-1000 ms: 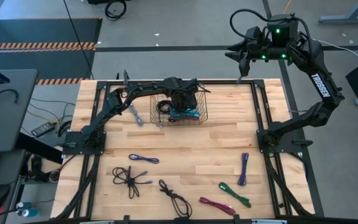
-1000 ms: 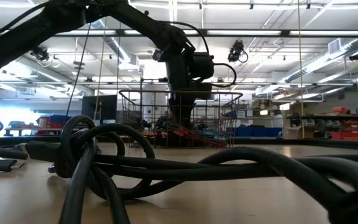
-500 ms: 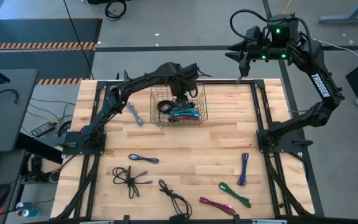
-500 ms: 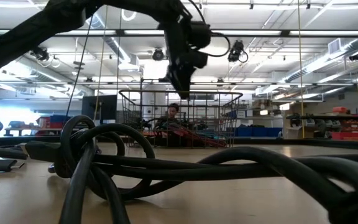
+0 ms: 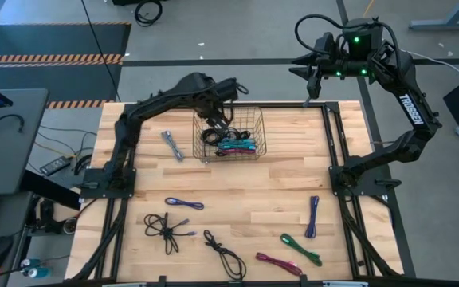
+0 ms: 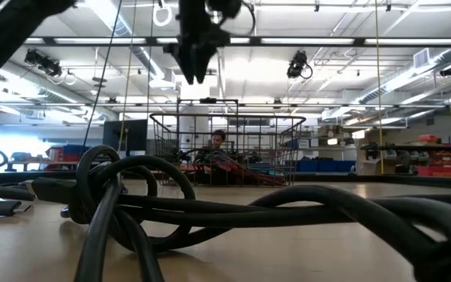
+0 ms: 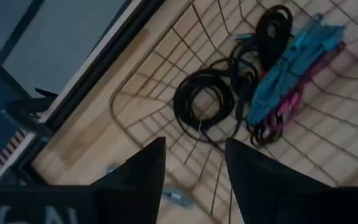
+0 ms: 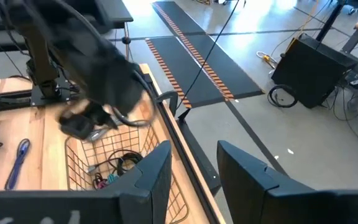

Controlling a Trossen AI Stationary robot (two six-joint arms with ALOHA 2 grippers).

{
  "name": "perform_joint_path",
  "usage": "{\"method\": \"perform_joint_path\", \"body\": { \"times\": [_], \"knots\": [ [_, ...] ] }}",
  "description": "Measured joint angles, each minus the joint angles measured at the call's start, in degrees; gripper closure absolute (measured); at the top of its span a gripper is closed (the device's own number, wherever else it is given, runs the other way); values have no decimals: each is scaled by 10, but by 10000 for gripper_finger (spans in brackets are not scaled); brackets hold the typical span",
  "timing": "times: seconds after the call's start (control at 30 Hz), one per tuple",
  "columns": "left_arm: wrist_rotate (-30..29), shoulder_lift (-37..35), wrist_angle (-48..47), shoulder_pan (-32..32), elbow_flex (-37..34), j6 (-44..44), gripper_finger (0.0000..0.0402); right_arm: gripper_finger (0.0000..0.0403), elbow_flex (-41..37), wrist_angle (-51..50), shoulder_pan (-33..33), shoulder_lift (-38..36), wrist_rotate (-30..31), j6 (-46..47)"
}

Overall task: Pick and place USB-C Cables
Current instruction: Put the violet charger cable into the wire basket

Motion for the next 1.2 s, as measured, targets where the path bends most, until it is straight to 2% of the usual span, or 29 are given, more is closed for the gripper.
{"method": "perform_joint_path", "body": {
  "times": [0.27,0.47,0.67,0.93,1.2],
  "knots": [
    [-101,-107,2,-40,0,-94,230,268,0,0,0,0,1,-28],
    [-101,-173,2,-89,-38,-112,230,268,0,0,0,0,4,-38],
    [-44,-218,2,-161,-131,-81,230,268,0,0,0,0,4,-40],
    [18,-229,4,-267,-272,-93,230,268,0,0,0,0,4,-34],
    [95,-230,142,-339,-421,-98,230,268,0,0,0,0,4,-12]
  ]
}}
